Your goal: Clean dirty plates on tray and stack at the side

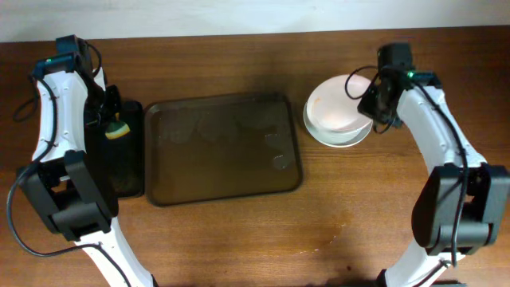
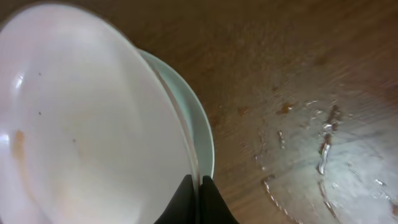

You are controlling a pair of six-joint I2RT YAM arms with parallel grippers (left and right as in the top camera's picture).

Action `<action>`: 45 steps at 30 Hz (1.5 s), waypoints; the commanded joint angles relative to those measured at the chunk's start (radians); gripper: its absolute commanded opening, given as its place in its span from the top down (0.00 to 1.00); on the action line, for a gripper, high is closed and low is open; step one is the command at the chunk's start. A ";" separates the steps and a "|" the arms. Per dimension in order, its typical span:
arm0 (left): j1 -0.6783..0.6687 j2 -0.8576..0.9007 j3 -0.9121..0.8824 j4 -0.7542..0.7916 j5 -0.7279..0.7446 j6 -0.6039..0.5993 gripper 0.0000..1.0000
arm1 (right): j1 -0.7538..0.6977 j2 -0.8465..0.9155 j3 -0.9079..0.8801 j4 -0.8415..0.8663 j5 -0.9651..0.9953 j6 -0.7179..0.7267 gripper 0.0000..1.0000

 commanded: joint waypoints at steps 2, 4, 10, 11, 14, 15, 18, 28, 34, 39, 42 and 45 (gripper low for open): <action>0.003 -0.002 0.007 0.003 -0.035 -0.010 0.99 | -0.012 0.018 -0.095 0.082 -0.043 -0.002 0.66; 0.003 -0.002 0.007 0.000 -0.061 -0.010 0.99 | -0.011 0.019 -0.095 0.082 -0.089 -0.014 0.29; 0.052 -0.002 -0.011 -0.088 -0.151 -0.010 0.99 | -0.010 -0.011 -0.003 -0.007 -0.199 -0.067 0.05; 0.059 -0.002 -0.033 -0.092 -0.150 -0.010 0.99 | -0.010 -0.018 0.010 -0.016 -0.199 -0.067 0.05; 0.064 0.003 -0.180 -0.021 -0.150 -0.010 0.93 | -0.010 -0.039 0.033 -0.025 -0.199 -0.075 0.00; 0.064 0.005 -0.212 0.010 -0.149 -0.010 0.50 | -0.010 -0.042 0.037 -0.025 -0.199 -0.086 0.01; 0.064 0.003 -0.191 0.006 -0.093 -0.010 0.01 | -0.010 -0.046 0.081 -0.076 -0.199 -0.117 0.02; 0.013 -0.232 0.172 -0.037 0.180 0.032 0.01 | 0.070 -0.406 0.276 -0.376 -0.198 -0.187 0.01; 0.014 -0.240 0.172 -0.037 0.180 0.032 0.01 | 0.069 -0.682 0.276 -0.512 -0.266 -0.186 0.02; 0.014 -0.240 0.172 -0.037 0.180 0.032 0.01 | 0.069 -0.736 0.276 -0.512 -0.274 -0.187 0.02; 0.014 -0.240 0.172 -0.037 0.180 0.032 0.01 | 0.068 -0.722 0.276 -0.525 -0.180 -0.198 0.02; 0.014 -0.240 0.172 -0.037 0.180 0.032 0.01 | 0.068 -0.724 0.253 -0.439 -0.092 -0.261 0.02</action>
